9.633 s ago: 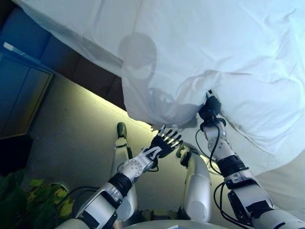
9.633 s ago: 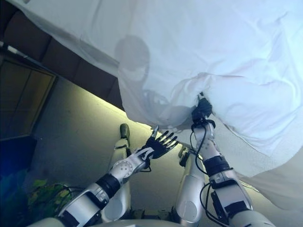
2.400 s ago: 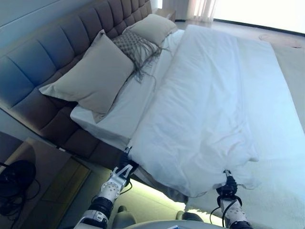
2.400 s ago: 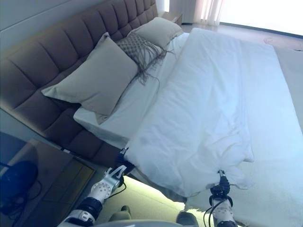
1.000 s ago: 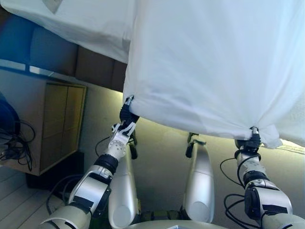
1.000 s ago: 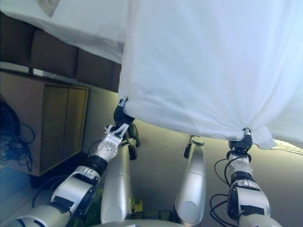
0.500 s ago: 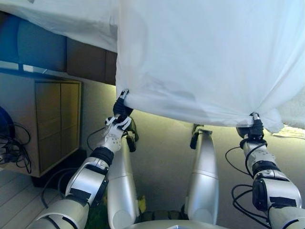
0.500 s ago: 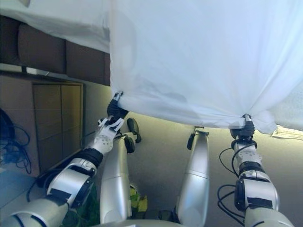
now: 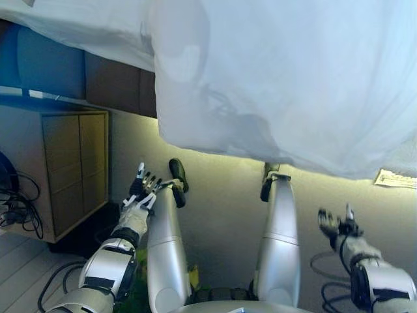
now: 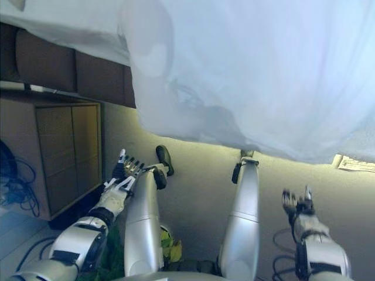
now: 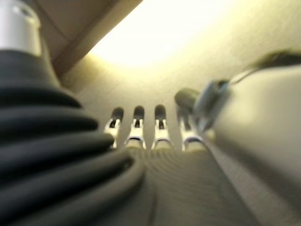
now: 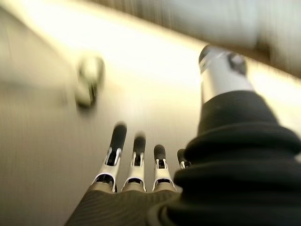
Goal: Make the bed neatly
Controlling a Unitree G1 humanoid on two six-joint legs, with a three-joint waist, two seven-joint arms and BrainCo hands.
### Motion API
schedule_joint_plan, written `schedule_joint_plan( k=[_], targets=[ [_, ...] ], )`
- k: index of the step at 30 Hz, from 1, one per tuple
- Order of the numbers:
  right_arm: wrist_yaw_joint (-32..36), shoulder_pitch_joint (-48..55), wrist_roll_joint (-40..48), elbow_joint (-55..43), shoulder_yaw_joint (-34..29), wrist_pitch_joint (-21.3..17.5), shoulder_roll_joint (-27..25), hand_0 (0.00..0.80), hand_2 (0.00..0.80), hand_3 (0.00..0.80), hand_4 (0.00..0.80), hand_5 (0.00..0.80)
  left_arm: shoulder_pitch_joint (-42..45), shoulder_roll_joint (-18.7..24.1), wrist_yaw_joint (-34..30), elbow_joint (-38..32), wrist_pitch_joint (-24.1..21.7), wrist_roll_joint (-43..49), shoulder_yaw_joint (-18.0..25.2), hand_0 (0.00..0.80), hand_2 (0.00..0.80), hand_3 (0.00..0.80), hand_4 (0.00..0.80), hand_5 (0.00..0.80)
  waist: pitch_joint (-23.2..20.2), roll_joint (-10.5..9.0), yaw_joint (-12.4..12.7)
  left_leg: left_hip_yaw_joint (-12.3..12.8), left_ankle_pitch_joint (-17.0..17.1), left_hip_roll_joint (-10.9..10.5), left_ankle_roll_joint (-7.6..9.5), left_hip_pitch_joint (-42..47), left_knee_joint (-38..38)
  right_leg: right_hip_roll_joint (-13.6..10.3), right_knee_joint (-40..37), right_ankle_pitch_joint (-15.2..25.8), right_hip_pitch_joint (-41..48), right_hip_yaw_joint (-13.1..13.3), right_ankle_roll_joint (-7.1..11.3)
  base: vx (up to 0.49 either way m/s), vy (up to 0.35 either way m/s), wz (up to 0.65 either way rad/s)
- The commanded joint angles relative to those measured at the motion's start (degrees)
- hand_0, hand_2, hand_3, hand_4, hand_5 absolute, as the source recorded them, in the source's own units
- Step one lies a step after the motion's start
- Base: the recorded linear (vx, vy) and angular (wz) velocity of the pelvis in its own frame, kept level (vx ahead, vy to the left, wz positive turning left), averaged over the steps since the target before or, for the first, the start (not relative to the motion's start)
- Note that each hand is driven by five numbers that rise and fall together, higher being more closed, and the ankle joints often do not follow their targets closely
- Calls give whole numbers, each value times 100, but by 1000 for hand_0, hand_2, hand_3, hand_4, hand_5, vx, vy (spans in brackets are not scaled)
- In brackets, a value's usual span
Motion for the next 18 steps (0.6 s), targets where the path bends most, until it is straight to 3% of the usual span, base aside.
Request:
schedule_joint_plan(
  k=[1, 6, 12, 13, 15, 16, 18],
  targets=[
    [-173, 393, 234, -88, -189, -429, -258, 0, 0, 0, 0, 0, 232, 14, -117, 92, -246, -234, 318, 0, 0, 0, 0, 0, 84, 204, -213, -94, 1061, 67, -4, 193, -1033, -121, -1306, 1118, 463, -48, -98, 15, -33, 1],
    [-458, 314, -324, -97, -494, -1057, -439, 0, 0, 0, 0, 0, 246, 76, -437, -276, -348, -736, 552, 0, 0, 0, 0, 0, 84, 179, -148, -39, 1165, 41, -42, 917, -1483, -299, -1797, 1274, 1203, -263, -27, 19, -36, 5],
    [112, 346, -211, -561, -911, -1928, -412, 0, 0, 0, 0, 0, 457, 128, -704, -1788, -801, -971, 414, 0, 0, 0, 0, 0, 84, 97, 14, -52, 1219, -58, -64, 1645, -1923, -467, -2361, 1466, 2124, -547, 63, 11, -73, 14],
    [345, 281, -220, -596, -857, -2350, -150, 0, 0, 0, 0, 0, 468, 68, -755, -1927, -853, -943, 419, 0, 0, 0, 0, 0, 84, 122, 7, -42, 1221, -76, -54, 1766, -1992, -455, -2438, 1478, 2262, -547, 49, 50, 69, 16],
    [720, -37, -633, -1217, -700, -3736, 598, 0, 0, 0, 0, 0, 535, -284, -1031, -2206, -1209, -1356, 150, 0, 0, 0, 0, 0, 22, 413, -121, 140, 1259, -184, -27, 2245, -2305, -544, -2586, 1471, 2564, -485, 43, 139, 413, 12],
    [389, -53, -1137, -2149, -434, -4411, 989, 0, 0, 0, 0, 0, 744, -517, -1085, -2568, -1373, -1598, -8, 0, 0, 0, 0, 0, -77, 615, -194, 237, 1292, -250, -4, 2512, -2479, -614, -2672, 1484, 2705, -406, 51, 193, 561, 5],
    [-128, 129, -2296, -3405, -83, -4961, 1423, 0, 0, 0, 0, 0, 1165, -908, -1495, -2934, -1632, -1893, -146, 0, 0, 0, 0, 0, -195, 801, -299, 343, 1326, -324, 9, 2818, -2641, -673, -2737, 1502, 2863, -303, 59, 182, 424, -7]
  ],
)
